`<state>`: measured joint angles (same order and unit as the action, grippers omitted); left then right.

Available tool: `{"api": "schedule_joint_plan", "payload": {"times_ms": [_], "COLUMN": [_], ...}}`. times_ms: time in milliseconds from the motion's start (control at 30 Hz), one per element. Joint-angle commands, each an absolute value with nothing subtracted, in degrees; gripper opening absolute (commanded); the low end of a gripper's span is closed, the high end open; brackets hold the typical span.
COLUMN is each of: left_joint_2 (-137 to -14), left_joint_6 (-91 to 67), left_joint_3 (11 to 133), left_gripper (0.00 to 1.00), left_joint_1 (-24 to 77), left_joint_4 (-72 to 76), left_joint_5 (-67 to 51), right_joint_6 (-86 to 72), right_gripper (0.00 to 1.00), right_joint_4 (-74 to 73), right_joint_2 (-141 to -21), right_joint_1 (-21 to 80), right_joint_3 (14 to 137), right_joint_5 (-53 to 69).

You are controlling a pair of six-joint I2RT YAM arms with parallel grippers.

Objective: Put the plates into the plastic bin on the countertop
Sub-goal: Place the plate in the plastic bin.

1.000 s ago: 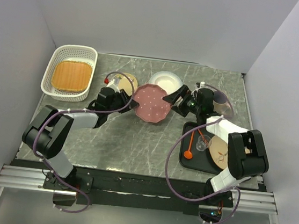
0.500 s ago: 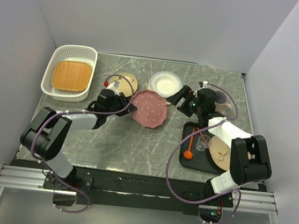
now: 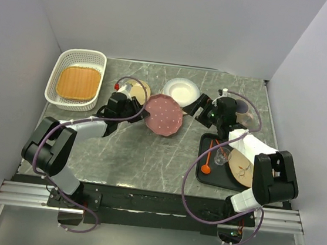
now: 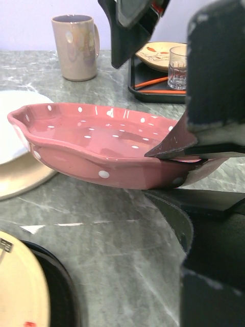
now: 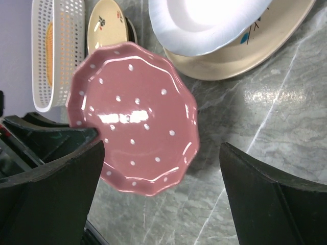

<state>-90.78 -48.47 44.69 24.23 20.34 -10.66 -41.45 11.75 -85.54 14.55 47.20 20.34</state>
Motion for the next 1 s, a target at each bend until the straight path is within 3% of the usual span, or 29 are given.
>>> {"api": "schedule_joint_plan", "payload": {"times_ms": [0,967], "left_joint_2": [-87.01,-79.89], "left_joint_6": [-48.52,-47.37], "left_joint_3": [50.54,51.33], "left_gripper": [0.01,0.01], "left_joint_1": [22.94,0.18], "left_joint_4": [27.77,22.59], "left_joint_5": [-12.74,-23.55], "right_joint_6": [-39.99,-39.29], "right_gripper": [1.0,1.0], "right_joint_4": [12.04,11.86], "right_joint_2": [-82.79,-85.08], "right_joint_1": [15.12,15.21], "right_joint_3": [46.58,47.2], "right_joint_5": [19.78,20.92]}}
